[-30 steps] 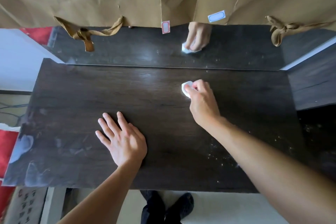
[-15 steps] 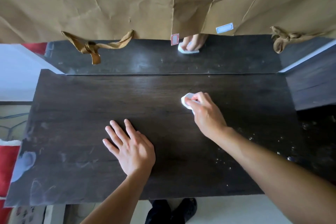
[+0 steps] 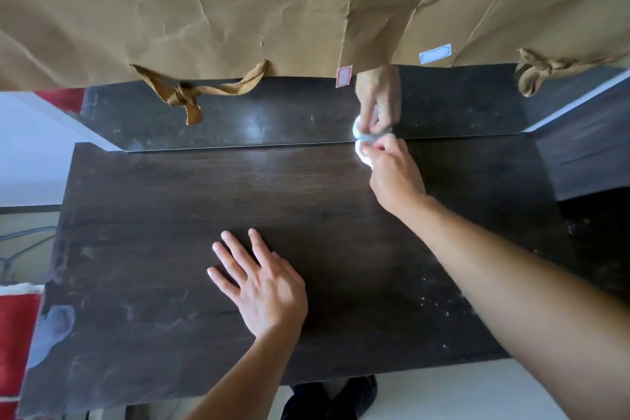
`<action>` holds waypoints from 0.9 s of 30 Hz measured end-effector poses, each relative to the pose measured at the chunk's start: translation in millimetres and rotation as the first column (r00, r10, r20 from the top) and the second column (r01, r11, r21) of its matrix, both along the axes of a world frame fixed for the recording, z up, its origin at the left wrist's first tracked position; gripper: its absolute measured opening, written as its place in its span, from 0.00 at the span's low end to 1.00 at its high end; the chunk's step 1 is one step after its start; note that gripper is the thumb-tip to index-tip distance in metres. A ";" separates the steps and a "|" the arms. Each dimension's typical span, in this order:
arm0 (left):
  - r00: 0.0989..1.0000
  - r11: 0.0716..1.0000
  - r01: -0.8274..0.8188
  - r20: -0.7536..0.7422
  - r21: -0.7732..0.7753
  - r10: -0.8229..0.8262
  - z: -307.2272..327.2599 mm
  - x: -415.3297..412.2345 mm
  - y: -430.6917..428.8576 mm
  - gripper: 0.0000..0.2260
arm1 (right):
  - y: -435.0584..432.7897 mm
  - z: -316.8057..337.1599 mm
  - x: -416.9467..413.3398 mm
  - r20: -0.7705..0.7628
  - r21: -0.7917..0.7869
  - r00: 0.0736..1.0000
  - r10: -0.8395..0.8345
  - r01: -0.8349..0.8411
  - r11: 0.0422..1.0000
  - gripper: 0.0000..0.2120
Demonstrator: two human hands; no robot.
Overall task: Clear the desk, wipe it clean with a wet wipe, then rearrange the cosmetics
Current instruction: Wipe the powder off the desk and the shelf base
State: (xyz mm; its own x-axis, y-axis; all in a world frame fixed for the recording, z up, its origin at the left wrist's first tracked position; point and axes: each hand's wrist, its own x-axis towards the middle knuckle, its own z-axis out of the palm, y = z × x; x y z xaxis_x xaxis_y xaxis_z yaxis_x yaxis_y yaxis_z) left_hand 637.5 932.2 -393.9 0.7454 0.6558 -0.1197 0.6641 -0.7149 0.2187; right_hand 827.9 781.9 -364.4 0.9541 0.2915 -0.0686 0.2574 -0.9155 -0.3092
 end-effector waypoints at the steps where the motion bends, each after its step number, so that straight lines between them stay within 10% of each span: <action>1: 1.000 1.000 0.003 0.003 -0.004 -0.003 0.0 0.4 0.3 0.24 | -23.5 -3.1 6.8 0.017 -0.017 0.997 -0.071 0.071 0.997 0.15; 6: 1.000 1.000 0.016 0.021 -0.017 -0.016 -1.4 0.9 2.0 0.24 | -47.2 -5.5 8.6 0.178 -0.104 0.904 -0.390 0.411 0.906 0.14; 10: 0.999 0.999 0.033 0.023 -0.026 -0.032 -2.4 0.7 2.9 0.24 | 37.7 -3.2 -24.3 0.117 0.038 0.992 -0.051 0.047 0.998 0.16; 15: 0.998 0.998 0.048 0.038 -0.038 -0.047 -1.6 0.2 4.8 0.24 | 9.7 -6.7 -95.1 0.153 0.013 0.884 0.442 -0.449 0.893 0.15; 21: 0.996 0.997 0.064 0.067 -0.041 -0.061 0.9 3.1 5.5 0.25 | -125.6 19.6 -7.8 0.207 -0.358 0.965 -0.158 0.225 0.906 0.15; 27: 0.996 0.997 0.077 0.057 -0.031 -0.075 0.3 -0.2 4.6 0.25 | -84.3 0.5 -70.6 0.099 -0.018 0.953 -0.286 0.289 0.957 0.12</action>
